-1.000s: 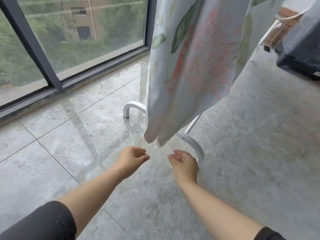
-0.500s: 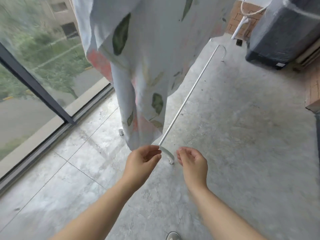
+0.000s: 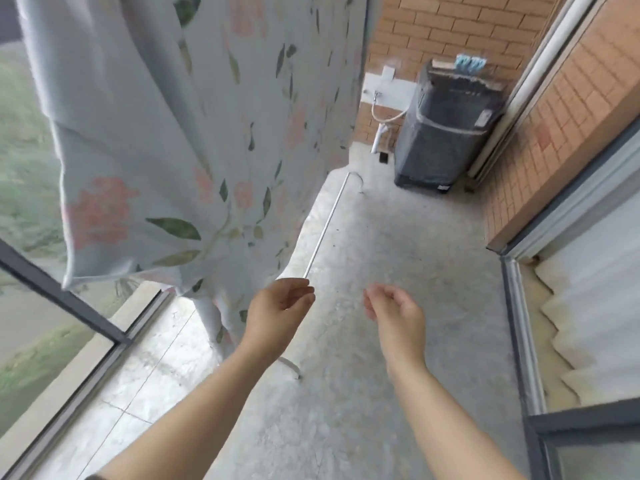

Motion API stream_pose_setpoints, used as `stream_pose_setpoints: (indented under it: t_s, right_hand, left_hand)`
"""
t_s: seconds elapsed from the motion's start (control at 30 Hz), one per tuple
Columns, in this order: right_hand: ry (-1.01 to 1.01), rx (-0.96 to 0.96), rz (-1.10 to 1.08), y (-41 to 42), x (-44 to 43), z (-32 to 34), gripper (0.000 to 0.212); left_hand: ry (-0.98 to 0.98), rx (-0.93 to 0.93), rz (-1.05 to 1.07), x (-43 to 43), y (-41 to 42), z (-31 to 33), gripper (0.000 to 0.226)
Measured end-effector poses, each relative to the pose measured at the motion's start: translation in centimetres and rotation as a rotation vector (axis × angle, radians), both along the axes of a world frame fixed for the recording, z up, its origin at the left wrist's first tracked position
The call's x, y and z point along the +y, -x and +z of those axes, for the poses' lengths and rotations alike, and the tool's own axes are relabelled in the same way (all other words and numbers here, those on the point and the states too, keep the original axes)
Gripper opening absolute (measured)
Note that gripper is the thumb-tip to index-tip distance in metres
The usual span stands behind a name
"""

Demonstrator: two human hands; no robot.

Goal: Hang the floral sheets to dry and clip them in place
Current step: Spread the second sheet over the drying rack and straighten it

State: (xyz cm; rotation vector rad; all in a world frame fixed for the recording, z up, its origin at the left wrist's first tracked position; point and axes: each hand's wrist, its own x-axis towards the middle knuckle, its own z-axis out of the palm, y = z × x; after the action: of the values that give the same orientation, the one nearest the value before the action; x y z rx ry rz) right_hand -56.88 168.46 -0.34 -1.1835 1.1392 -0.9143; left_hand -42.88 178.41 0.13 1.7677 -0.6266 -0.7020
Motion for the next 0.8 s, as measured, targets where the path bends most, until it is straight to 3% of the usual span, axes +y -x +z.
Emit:
stream_pose_setpoints:
  t_s: [0.3,0.57,0.8]
  right_hand:
    - [0.166,-0.182,0.070,-0.6,5.6,12.5,0.005]
    - [0.288,-0.284,0.143,-3.5,12.9,19.8,0.012]
    - [0.428,-0.276,0.216,-5.8,13.3,24.2,0.014]
  left_hand:
    - [0.175,-0.209,-0.056,5.3,-0.1,12.0,0.023]
    - [0.332,-0.350,-0.039,12.4,-3.2,20.0,0.018]
    - [0.405,-0.473,0.062,14.1,-6.4,24.6,0.019]
